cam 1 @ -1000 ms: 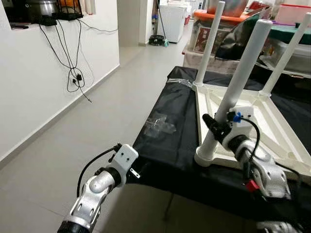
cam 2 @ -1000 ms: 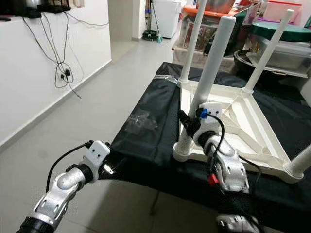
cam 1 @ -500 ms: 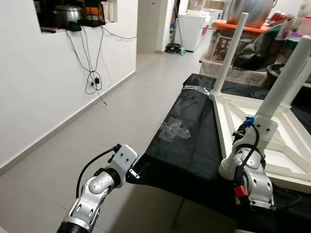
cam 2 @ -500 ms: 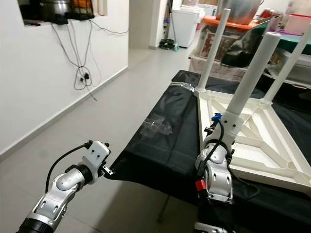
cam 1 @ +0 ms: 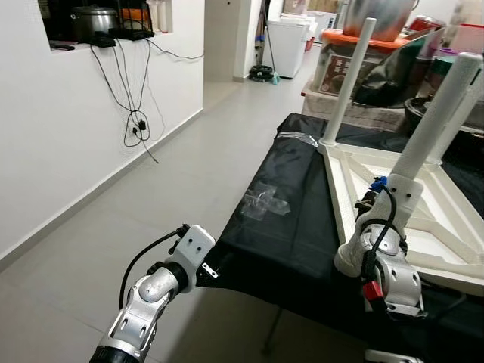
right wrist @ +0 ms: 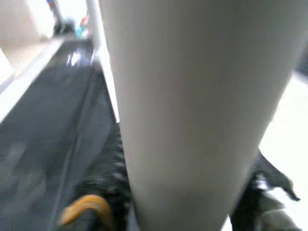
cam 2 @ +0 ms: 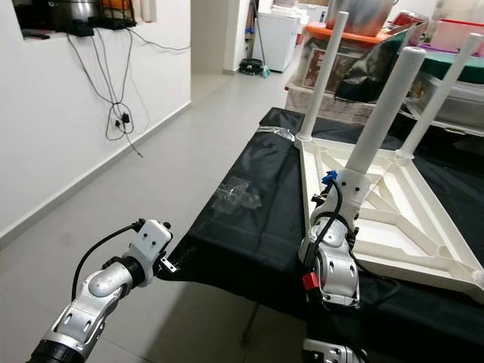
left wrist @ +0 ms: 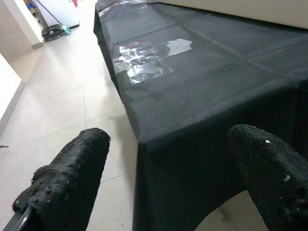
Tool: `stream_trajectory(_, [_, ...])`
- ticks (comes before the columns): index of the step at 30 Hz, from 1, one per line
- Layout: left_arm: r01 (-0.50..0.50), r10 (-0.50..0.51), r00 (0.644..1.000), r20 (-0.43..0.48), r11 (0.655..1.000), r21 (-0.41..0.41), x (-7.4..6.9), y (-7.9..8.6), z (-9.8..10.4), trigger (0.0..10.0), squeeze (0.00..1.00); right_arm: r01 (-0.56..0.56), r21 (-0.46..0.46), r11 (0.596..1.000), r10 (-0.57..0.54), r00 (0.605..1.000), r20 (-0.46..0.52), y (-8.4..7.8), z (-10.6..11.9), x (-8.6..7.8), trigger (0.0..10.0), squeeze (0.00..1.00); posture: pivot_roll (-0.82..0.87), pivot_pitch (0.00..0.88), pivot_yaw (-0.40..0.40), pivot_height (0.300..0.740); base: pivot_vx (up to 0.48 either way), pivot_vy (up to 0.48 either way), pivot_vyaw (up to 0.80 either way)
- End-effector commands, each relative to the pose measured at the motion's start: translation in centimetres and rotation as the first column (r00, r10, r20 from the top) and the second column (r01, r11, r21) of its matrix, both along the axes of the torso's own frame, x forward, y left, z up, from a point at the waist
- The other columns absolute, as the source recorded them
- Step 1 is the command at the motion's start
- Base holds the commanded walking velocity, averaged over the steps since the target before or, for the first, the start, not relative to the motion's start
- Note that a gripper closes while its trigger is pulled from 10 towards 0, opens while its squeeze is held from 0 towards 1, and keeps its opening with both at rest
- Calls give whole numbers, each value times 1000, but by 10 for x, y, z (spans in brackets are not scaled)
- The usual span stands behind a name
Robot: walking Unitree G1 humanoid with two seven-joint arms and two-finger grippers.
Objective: Building children table
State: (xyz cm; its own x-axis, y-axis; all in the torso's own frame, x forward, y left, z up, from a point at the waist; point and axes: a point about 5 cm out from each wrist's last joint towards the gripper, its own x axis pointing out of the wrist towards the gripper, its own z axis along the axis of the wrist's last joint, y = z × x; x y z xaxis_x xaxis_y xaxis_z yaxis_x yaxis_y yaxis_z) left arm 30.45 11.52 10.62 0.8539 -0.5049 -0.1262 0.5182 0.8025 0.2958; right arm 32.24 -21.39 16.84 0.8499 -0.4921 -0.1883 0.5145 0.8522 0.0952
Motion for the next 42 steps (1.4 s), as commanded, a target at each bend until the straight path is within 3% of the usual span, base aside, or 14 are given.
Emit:
stream_trajectory(1, [10,-10,1000,-14,1000,19,-2,-3,-4,10000,0,-23,31,999,25,999,-39,-1,-12,-4,10000,1000,92,0,-101,740,0,0,0])
stream_trajectory(6, [11,-11,1000,-14,1000,17,-3,-4,-4,10000,0,-101,4,995,101,995,-7,-9,-6,-2,10000,1000,90,0,-103,740,0,0,0])
stream_trajectory(7, [11,-11,1000,-14,1000,16,-3,-5,-5,10000,0,-204,2,979,204,979,18,-9,-4,2,10000,0,86,0,-103,740,0,0,0])
stream_trajectory(10, [10,-10,1000,-16,1000,15,-3,-5,-5,10000,0,-516,-130,847,523,852,25,-25,-1,4,10000,0,92,0,-105,740,0,0,0])
stream_trajectory(16, [15,-15,1000,-17,1000,16,-3,-4,-6,10000,0,-602,-164,782,611,792,8,-49,5,0,10000,0,82,0,-98,740,0,0,0])
stream_trajectory(17, [20,-19,1000,-16,1000,17,-3,-6,-6,10000,0,-577,-162,800,578,815,-46,-54,-2,2,3922,0,78,0,-93,740,0,0,0])
stream_trajectory(21, [24,-23,1000,-15,1000,18,-2,-7,-5,10000,0,-538,-166,826,527,843,-109,-61,-9,4,3922,0,78,0,-93,740,0,0,0])
stream_trajectory(22, [23,-22,1000,-13,1000,18,-2,-7,-4,10000,0,-393,-129,911,379,918,-120,-75,-19,4,0,0,91,0,-97,740,0,0,0])
stream_trajectory(23, [20,-20,1000,-12,1000,19,-2,-5,-4,10000,0,-234,-70,970,225,967,-122,-84,-28,2,0,0,94,0,-95,740,0,0,0])
stream_trajectory(26, [18,-18,1000,-13,1000,21,-2,-3,-4,10000,0,-50,-23,998,47,990,-136,-92,-39,-5,0,0,94,0,-95,740,0,0,0])
stream_trajectory(30, [16,-16,1000,-18,1000,26,-5,-1,-6,10000,0,284,-23,959,-285,950,-126,-82,-49,-30,0,0,98,0,-96,740,0,0,0])
stream_trajectory(39, [20,-20,1000,-19,999,26,-4,-4,-6,10000,0,196,-24,980,-198,973,-116,-34,-44,-29,0,0,89,0,-92,740,0,0,0])
stream_trajectory(40, [19,-19,1000,-18,1000,25,-3,-4,-5,10000,0,102,-19,995,-104,984,-143,-24,-49,-22,10000,0,96,0,-96,740,0,0,0])
stream_trajectory(42, [15,-15,1000,-15,1000,22,-2,-4,-4,10000,0,34,-4,999,-34,989,-146,-19,-51,-17,10000,0,93,0,-98,740,0,0,0])
